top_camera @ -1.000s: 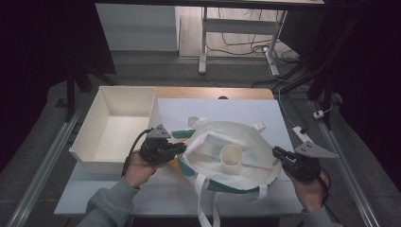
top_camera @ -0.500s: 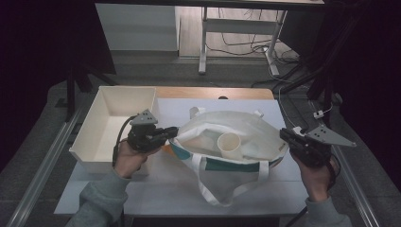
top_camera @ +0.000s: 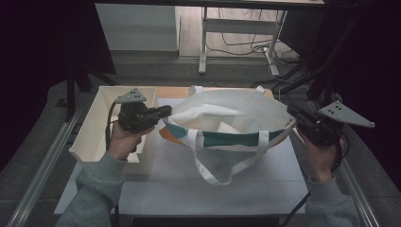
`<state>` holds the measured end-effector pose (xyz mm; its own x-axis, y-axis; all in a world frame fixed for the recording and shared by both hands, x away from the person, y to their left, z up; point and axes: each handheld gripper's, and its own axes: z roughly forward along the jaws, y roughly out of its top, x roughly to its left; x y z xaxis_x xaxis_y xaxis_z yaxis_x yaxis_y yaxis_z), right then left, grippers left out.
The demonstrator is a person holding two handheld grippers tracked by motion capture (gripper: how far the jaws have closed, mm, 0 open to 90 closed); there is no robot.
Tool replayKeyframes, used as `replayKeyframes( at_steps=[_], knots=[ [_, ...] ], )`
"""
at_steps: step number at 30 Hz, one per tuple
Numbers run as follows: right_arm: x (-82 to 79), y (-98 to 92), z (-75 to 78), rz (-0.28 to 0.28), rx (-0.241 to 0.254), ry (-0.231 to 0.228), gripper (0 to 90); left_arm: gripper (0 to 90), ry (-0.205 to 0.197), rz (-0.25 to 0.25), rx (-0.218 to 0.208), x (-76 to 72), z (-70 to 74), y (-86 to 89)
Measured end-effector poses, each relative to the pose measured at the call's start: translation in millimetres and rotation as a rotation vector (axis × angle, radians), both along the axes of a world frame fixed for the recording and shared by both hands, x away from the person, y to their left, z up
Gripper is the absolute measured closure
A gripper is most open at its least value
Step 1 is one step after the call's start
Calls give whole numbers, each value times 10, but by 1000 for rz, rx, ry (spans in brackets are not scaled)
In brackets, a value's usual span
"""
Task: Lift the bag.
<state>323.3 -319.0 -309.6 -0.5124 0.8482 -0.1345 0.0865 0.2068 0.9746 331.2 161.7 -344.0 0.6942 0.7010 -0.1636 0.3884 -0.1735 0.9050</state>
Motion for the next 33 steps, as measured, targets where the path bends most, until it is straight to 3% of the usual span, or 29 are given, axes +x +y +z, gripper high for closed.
replayKeyframes(
  at_steps=[4,9,16,19,26,33],
  knots=[
    [-26,34,152,-2,12,-56,863,852,-6,5,-16,22,47,50],
    [42,75,269,-16,-13,-73,865,854,-15,23,-20,93,104,90],
    [166,92,523,-64,-5,-149,866,855,-68,62,-38,223,339,114],
    [274,72,467,-85,-11,-114,866,854,-49,69,6,290,287,58],
    [498,117,209,-90,-45,-17,865,853,34,80,88,520,9,-57],
    [619,150,23,-96,-77,37,865,849,78,65,121,589,-130,-99]
  ],
)
